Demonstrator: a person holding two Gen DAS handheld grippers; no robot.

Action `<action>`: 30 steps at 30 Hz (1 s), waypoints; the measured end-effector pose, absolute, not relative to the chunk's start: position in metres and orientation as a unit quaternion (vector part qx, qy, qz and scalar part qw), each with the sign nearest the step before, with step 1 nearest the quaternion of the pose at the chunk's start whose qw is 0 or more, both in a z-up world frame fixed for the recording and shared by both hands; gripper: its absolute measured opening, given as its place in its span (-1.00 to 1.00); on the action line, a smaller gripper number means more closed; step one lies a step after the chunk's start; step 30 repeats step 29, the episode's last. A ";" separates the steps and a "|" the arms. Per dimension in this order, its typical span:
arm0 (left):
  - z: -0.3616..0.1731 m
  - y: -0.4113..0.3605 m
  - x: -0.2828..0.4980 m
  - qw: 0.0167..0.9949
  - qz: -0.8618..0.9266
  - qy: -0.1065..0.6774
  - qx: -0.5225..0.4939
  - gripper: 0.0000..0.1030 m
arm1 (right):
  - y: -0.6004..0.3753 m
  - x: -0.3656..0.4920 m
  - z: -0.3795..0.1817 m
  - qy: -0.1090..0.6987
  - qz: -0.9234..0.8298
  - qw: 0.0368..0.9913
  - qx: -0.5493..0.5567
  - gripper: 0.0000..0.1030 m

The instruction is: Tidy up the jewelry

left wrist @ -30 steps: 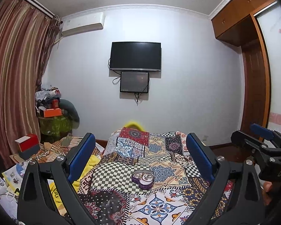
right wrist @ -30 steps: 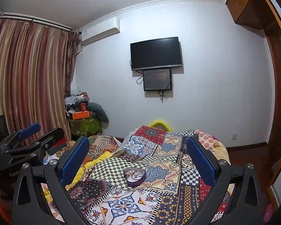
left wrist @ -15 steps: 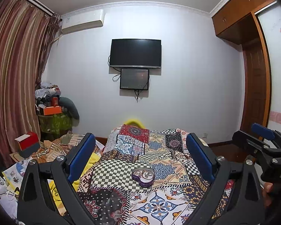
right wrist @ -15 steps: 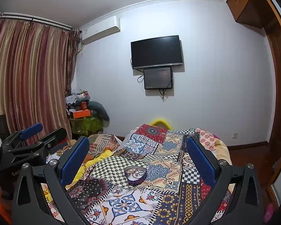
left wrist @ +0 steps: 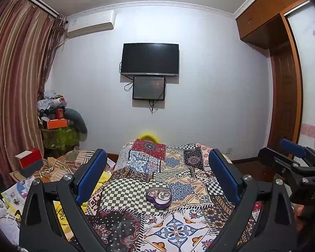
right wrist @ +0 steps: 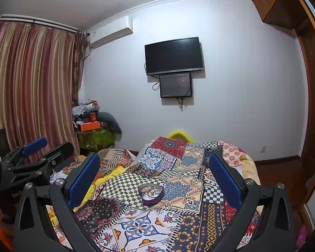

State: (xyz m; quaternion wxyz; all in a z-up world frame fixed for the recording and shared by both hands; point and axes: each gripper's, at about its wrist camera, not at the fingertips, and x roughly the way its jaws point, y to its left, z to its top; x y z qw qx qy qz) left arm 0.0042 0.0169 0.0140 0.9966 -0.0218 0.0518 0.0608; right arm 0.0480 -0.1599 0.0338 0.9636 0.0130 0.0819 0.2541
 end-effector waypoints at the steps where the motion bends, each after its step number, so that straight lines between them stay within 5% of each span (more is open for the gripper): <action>1: 0.014 0.017 0.004 0.997 0.060 0.052 -0.022 0.90 | -0.160 0.048 0.034 0.082 0.254 0.964 0.013 0.99; 30: 0.001 0.014 0.023 0.996 0.041 0.078 -0.016 0.90 | -0.164 0.062 0.024 0.096 0.245 0.965 0.017 1.00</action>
